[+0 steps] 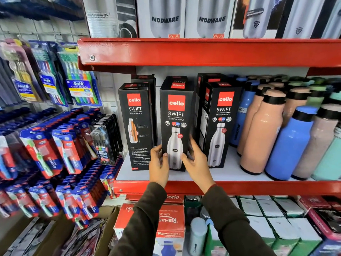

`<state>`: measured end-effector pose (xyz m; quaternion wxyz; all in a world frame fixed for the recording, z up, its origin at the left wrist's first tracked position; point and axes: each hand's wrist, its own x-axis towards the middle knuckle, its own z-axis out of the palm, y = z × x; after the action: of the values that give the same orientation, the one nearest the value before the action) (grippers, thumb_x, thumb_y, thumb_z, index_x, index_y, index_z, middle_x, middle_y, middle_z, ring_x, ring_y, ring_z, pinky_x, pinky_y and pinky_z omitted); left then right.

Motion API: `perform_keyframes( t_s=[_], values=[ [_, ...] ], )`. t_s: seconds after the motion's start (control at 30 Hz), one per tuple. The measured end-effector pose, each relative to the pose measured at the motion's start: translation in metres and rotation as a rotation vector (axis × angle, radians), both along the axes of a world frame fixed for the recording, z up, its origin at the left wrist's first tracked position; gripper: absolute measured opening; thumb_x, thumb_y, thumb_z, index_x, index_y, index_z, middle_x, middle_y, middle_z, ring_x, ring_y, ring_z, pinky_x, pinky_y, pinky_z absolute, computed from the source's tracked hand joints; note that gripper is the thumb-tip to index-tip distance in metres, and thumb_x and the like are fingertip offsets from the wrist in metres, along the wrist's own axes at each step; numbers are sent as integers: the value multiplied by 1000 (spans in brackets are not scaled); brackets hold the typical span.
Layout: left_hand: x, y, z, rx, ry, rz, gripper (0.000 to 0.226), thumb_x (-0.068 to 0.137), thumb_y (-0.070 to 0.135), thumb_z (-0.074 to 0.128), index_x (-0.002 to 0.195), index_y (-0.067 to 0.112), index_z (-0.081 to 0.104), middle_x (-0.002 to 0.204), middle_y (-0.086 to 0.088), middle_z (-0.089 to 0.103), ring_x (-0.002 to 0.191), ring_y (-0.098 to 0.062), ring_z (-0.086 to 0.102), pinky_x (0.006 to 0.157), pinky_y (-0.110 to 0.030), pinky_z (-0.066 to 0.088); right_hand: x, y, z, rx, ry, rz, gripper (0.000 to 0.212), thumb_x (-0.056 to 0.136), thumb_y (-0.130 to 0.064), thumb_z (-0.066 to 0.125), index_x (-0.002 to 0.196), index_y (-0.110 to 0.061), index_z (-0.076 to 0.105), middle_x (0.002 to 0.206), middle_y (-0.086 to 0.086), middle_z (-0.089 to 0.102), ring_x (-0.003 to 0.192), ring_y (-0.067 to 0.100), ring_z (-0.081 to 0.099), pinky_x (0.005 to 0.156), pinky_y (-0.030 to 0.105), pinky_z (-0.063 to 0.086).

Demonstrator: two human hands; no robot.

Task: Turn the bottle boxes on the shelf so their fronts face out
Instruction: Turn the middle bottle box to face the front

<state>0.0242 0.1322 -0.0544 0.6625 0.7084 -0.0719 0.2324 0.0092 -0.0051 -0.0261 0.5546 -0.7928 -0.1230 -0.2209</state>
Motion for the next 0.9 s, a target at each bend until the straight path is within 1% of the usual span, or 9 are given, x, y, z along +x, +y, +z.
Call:
perform_keyframes(
  t_s=[0.07,0.2,0.27,0.33,0.47,0.6,0.73,0.83,0.9],
  values=[
    [2,-1,0,10,16,23,25,99,6,47,124,12,45,121,1,62,115,-10,60,93,-4,42,4,0,-4,-19,2,-9,81,94,-4,57,134,-68,27,134,-36,45,125,-23,41,113,26,38],
    [4,-7,2,17,77,37,26,99,6,47,124,11,44,125,-6,63,116,-18,60,100,-27,45,14,-1,-7,-33,21,-10,71,96,-3,54,150,-40,26,140,-20,43,117,-33,35,113,25,35],
    [4,-9,3,16,93,43,26,99,6,47,124,10,43,127,-8,62,117,-19,60,102,-33,46,18,-1,-7,-54,37,-24,69,97,-5,54,153,-32,26,137,-17,44,115,-31,36,108,12,34],
    [4,-11,5,26,96,57,26,98,6,48,123,10,44,127,-7,62,116,-19,60,102,-32,46,20,-2,-7,-70,59,-43,68,97,-6,53,154,-30,25,133,-16,46,115,-22,39,100,2,32],
    [3,-13,10,62,98,86,26,98,5,49,123,12,44,122,-3,60,113,-17,59,98,-26,43,20,-2,-7,-71,77,-57,67,99,-7,52,154,-30,23,141,-7,49,123,-6,38,105,17,32],
    [2,-14,12,78,116,80,26,98,7,48,124,9,44,125,-7,61,115,-22,60,101,-33,47,20,-1,-6,-71,67,-78,65,99,-7,52,154,-27,24,147,4,51,124,-1,41,107,22,35],
    [1,-13,12,70,130,69,29,98,8,49,127,10,44,129,-9,61,120,-23,59,104,-36,47,16,4,-10,14,-6,-135,59,96,-4,56,148,-25,37,145,3,52,134,11,47,113,40,42],
    [-3,-13,11,70,120,60,34,99,8,48,132,12,45,132,-7,59,122,-19,57,102,-29,44,11,8,-15,93,-52,-186,50,93,-5,61,138,-24,49,133,-4,56,122,12,56,105,38,51],
    [-7,-12,10,94,109,65,38,100,9,46,137,13,45,137,-5,56,123,-12,52,103,-24,40,5,10,-19,142,-58,-210,44,93,-6,62,131,-26,53,129,-5,56,109,3,60,95,29,56]
  ],
)
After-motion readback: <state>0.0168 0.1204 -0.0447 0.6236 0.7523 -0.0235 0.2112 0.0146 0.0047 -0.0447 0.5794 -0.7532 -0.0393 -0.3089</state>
